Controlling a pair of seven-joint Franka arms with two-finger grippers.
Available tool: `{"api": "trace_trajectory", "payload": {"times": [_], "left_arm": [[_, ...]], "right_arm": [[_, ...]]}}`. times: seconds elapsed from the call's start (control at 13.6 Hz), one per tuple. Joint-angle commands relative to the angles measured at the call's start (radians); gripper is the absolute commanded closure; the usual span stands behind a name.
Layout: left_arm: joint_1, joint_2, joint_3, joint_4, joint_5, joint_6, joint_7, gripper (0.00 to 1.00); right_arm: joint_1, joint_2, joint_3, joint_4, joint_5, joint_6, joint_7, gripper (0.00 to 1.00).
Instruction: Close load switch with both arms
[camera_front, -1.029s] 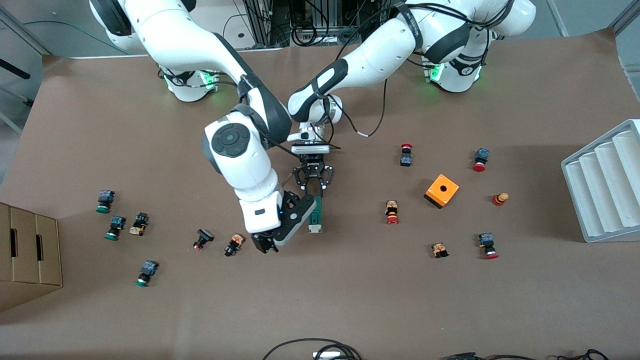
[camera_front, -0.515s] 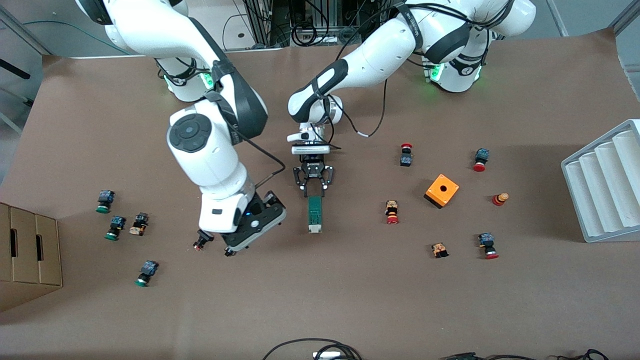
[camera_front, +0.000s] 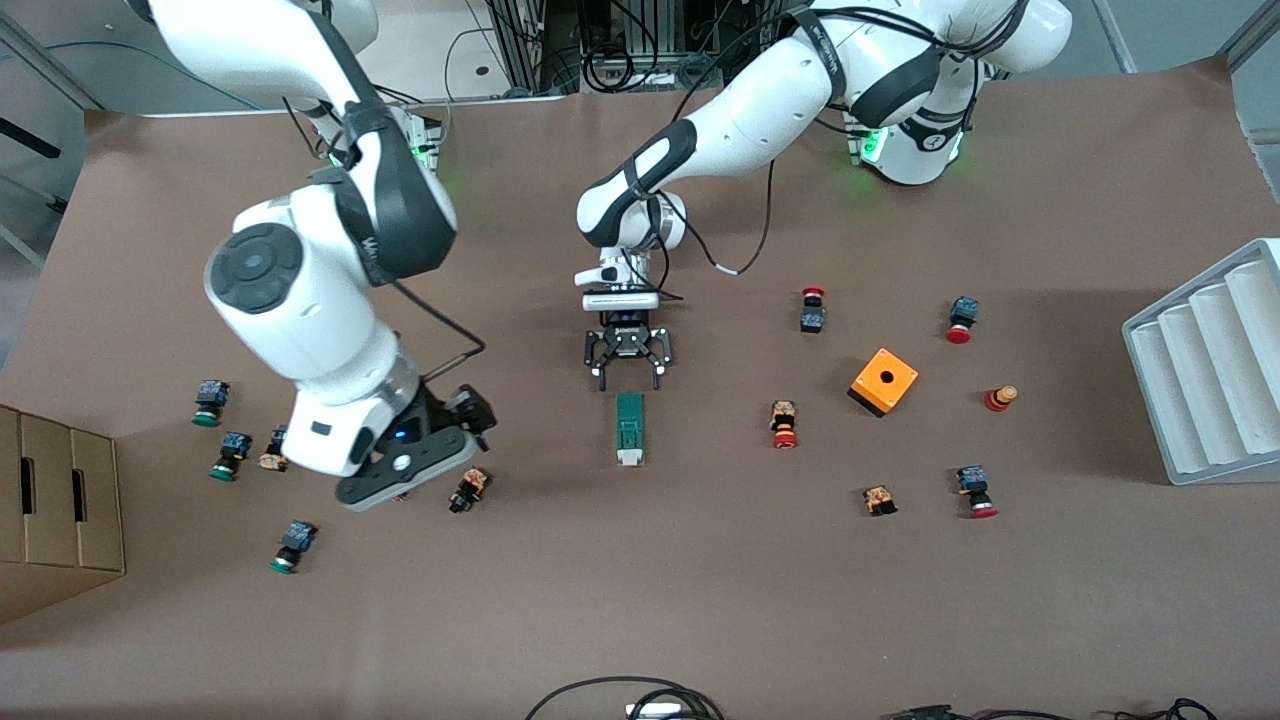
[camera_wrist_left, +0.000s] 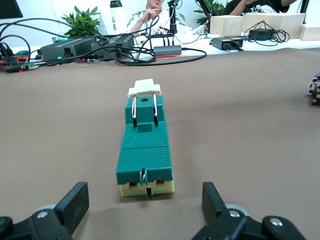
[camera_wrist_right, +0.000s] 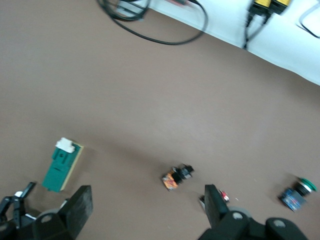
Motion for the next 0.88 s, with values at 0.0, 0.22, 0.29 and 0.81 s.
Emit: {"api": "trace_trajectory", "payload": {"times": [0.0,0.22,0.29,0.81], "left_arm": [[-0.001,-0.032,0.001,0.000,-0.032,0.013,0.059,0.00],[0.000,-0.090,0.001,0.000,-0.152,0.069,0.200,0.00],[0.003,-0.111,0.001,0.001,-0.189,0.100,0.257,0.00],[0.086,-0.257,-0.009,0.001,-0.478,0.238,0.698,0.00]], "right_arm": [[-0.064,-0.037,0.005,-0.011,0.031,-0.071,0.002,0.00],[-0.136,-0.057,0.006,-0.011,0.031,-0.141,0.002,0.00],[-0.160,-0.062,0.006,-0.012,0.033,-0.165,0.002,0.00],[-0.294,-0.106,0.014,-0.050,0.036,-0.228,-0.011,0.00]]}}
